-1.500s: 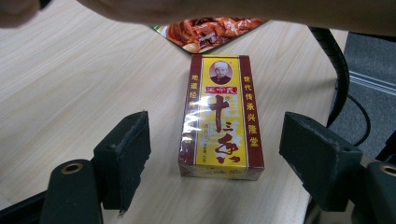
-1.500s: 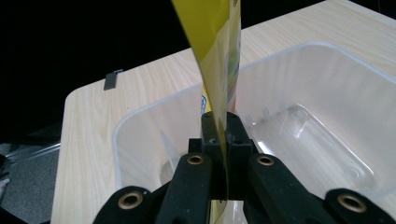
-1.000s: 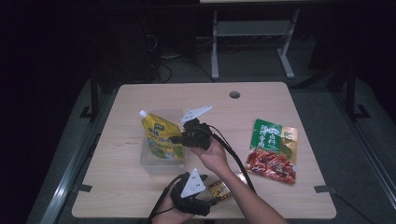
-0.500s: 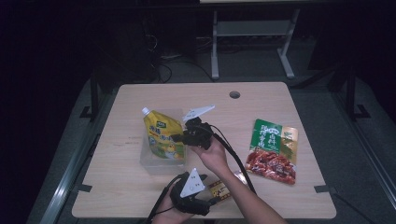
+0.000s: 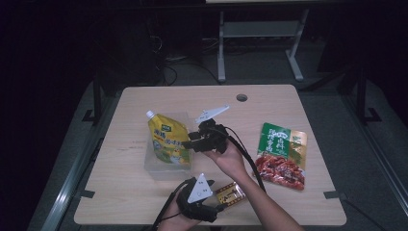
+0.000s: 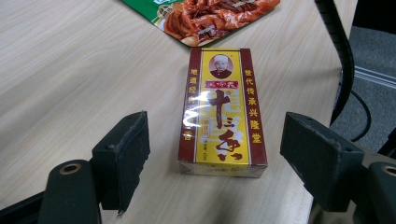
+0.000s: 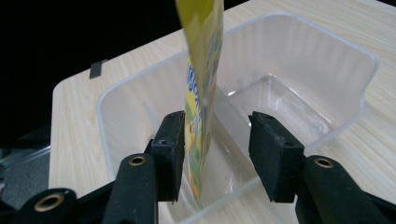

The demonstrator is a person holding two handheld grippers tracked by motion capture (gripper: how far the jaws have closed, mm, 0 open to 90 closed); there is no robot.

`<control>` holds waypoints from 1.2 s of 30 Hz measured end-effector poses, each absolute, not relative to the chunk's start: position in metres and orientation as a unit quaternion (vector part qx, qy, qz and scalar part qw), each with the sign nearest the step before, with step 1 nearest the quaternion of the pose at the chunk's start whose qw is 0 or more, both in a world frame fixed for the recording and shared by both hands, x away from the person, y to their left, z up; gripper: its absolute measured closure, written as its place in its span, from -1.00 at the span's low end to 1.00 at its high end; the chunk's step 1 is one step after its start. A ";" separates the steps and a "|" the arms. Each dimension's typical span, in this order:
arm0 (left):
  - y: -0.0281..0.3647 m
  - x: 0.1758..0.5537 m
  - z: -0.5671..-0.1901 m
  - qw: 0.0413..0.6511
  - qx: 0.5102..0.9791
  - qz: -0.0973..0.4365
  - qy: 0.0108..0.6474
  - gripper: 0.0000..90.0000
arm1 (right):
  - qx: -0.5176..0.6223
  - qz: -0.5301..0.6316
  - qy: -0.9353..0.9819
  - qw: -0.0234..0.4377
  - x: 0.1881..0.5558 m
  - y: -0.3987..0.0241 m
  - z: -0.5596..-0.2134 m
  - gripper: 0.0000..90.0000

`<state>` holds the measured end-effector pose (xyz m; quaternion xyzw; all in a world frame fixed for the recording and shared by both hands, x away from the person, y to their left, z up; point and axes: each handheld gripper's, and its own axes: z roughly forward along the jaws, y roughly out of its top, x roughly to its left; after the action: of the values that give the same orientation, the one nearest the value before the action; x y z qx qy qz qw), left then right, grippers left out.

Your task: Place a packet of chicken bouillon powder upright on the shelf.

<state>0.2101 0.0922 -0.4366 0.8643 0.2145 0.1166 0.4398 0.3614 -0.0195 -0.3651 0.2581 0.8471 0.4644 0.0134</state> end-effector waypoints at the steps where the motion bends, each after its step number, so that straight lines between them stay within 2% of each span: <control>1: 0.092 0.210 -0.436 0.437 0.866 0.118 0.212 -0.48 | 0.255 0.463 0.849 0.014 0.361 -0.022 -0.365 0.19; 7: 0.091 0.212 -0.436 0.437 0.866 0.117 0.213 -0.48 | 0.253 0.458 0.852 0.018 0.355 -0.037 -0.361 0.03; 21: 0.089 0.213 -0.438 0.430 0.871 0.105 0.214 -0.48 | 0.269 0.464 0.844 0.017 0.349 -0.075 -0.359 -0.10; 27: 0.086 0.212 -0.438 0.430 0.871 0.104 0.212 -0.49 | 0.286 0.453 0.844 0.028 0.348 -0.095 -0.362 -0.21; 36: 0.079 0.216 -0.440 0.415 0.882 0.104 0.199 -0.47 | 0.297 0.440 0.846 0.044 0.337 -0.124 -0.367 -0.27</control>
<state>0.2160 0.0786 -0.4400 0.8815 0.1991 0.1041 0.4153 0.3368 -0.1243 -0.3670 0.2972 0.8460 0.4405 0.0436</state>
